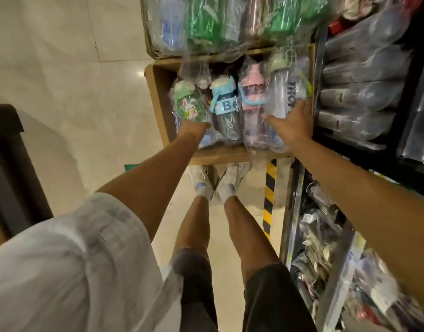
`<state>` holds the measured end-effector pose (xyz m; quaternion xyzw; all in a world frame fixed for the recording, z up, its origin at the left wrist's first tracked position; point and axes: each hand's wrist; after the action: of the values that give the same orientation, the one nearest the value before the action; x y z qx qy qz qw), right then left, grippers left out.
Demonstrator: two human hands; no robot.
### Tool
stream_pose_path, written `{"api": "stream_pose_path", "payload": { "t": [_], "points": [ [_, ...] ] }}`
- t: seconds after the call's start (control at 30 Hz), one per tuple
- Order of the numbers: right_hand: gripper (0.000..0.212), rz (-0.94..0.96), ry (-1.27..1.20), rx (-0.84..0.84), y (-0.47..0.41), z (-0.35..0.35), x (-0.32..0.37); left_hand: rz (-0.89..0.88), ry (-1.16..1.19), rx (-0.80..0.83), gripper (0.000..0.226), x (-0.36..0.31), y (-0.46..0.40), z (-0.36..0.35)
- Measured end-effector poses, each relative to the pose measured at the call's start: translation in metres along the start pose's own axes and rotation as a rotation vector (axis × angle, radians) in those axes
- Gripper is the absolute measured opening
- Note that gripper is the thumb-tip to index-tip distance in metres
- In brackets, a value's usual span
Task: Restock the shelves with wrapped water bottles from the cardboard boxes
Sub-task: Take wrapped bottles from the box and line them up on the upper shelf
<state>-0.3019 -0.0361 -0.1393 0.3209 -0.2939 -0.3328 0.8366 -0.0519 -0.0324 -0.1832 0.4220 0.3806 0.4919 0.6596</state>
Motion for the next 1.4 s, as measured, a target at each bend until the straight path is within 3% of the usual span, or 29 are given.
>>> {"api": "stream_pose_path", "payload": {
  "t": [0.13, 0.33, 0.5, 0.7, 0.87, 1.03, 1.1, 1.23, 1.4],
  "points": [
    [0.102, -0.026, 0.136, -0.078, -0.023, -0.018, -0.003, 0.078, 0.015, -0.070, 0.097, -0.005, -0.032, -0.008],
    [0.097, -0.063, 0.136, -0.128, -0.041, -0.026, -0.003, 0.156, 0.125, -0.080, 0.119, -0.009, -0.069, -0.023],
    [0.098, -0.053, 0.088, -0.126, -0.046, -0.029, -0.008, 0.100, 0.184, -0.071, 0.108, 0.002, -0.070, -0.025],
    [0.110, -0.101, -0.152, -0.021, -0.033, -0.005, -0.001, -0.043, 0.142, -0.009, 0.101, 0.015, -0.046, 0.005],
    [0.092, -0.099, -0.395, -0.007, 0.027, 0.026, 0.020, -0.110, 0.160, 0.073, 0.097, 0.031, 0.009, 0.043],
    [0.075, -0.087, -0.530, -0.002, 0.110, 0.073, 0.041, -0.267, 0.226, 0.165, 0.034, 0.010, 0.149, 0.087],
    [0.075, -0.070, -0.575, -0.030, 0.153, 0.099, 0.052, -0.324, 0.223, 0.206, 0.032, 0.005, 0.205, 0.103],
    [0.083, -0.012, -0.691, -0.086, 0.239, 0.155, 0.067, -0.443, 0.196, 0.277, 0.049, -0.010, 0.303, 0.131],
    [0.085, 0.072, -0.819, -0.178, 0.337, 0.215, 0.081, -0.680, 0.043, 0.374, 0.039, -0.031, 0.420, 0.163]
  ]
}}
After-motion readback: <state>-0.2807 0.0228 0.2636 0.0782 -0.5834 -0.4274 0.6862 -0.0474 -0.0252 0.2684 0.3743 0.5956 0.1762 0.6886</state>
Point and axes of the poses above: each hand's wrist, its own y-axis away from the middle knuckle, its own z-axis out of the back of the hand, x = y × z, and after that the axes turned 2 degrees about z, right-handed
